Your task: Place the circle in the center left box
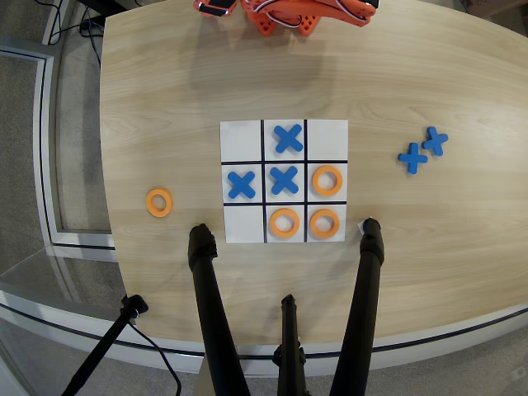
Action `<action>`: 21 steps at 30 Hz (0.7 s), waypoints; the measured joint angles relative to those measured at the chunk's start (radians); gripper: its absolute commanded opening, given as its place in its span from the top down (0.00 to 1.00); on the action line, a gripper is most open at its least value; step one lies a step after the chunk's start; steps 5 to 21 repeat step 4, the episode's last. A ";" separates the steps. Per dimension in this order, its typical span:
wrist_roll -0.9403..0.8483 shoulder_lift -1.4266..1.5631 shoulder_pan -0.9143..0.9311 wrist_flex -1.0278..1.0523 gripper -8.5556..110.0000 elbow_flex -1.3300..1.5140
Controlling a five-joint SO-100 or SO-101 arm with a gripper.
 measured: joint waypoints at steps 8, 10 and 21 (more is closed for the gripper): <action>0.000 0.000 0.000 0.000 0.93 0.000; 0.000 0.000 0.000 0.000 0.93 0.000; 0.000 0.000 0.000 0.000 0.93 0.000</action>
